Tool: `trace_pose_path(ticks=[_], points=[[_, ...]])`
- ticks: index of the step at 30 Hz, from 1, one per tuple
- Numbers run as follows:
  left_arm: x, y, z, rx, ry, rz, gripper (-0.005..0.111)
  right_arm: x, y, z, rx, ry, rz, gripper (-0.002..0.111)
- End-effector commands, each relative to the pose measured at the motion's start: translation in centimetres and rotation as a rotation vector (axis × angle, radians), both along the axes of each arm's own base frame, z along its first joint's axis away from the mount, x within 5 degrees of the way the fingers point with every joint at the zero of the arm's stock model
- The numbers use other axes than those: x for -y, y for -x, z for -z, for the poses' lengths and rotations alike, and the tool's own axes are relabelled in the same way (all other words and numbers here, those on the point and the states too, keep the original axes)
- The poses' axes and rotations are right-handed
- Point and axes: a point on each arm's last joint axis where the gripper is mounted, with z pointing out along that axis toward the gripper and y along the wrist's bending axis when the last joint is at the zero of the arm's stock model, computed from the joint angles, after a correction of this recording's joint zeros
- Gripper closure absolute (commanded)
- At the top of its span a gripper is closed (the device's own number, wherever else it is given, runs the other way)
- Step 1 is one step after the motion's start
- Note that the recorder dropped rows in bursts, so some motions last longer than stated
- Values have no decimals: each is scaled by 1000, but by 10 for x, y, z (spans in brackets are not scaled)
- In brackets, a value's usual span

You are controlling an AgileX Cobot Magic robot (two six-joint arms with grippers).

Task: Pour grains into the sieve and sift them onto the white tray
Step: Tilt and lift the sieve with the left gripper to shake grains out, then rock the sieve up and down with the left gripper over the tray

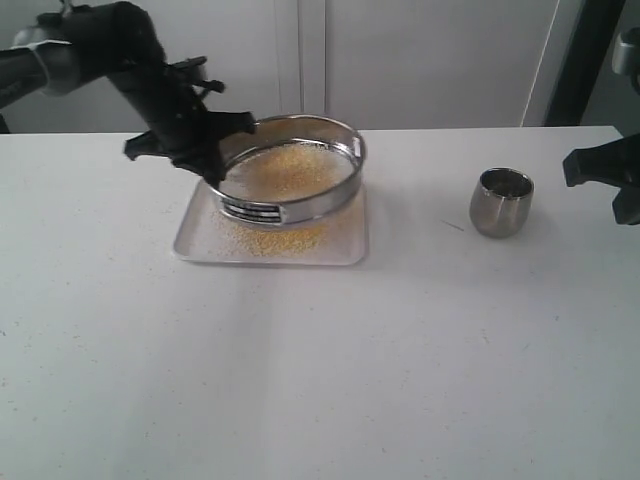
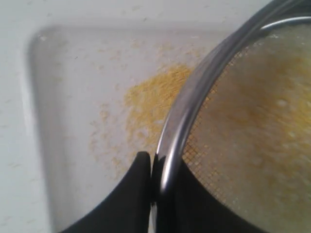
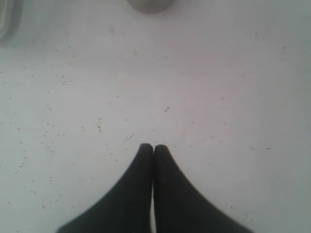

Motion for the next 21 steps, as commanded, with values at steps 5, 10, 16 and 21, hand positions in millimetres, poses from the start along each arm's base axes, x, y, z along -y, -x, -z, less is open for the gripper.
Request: trace_pose_path(ticks=[5, 10, 16, 21], points=[[23, 0, -5, 113, 66, -3, 107, 1, 2, -1, 5, 4, 3, 108], [-28, -4, -7, 44, -98, -88, 107, 1, 2, -1, 5, 4, 3, 108], [6, -5, 0, 77, 84, -21, 107, 1, 2, -1, 7, 4, 3, 108], [2, -6, 7, 85, -17, -19, 107, 1, 2, -1, 5, 4, 3, 108]])
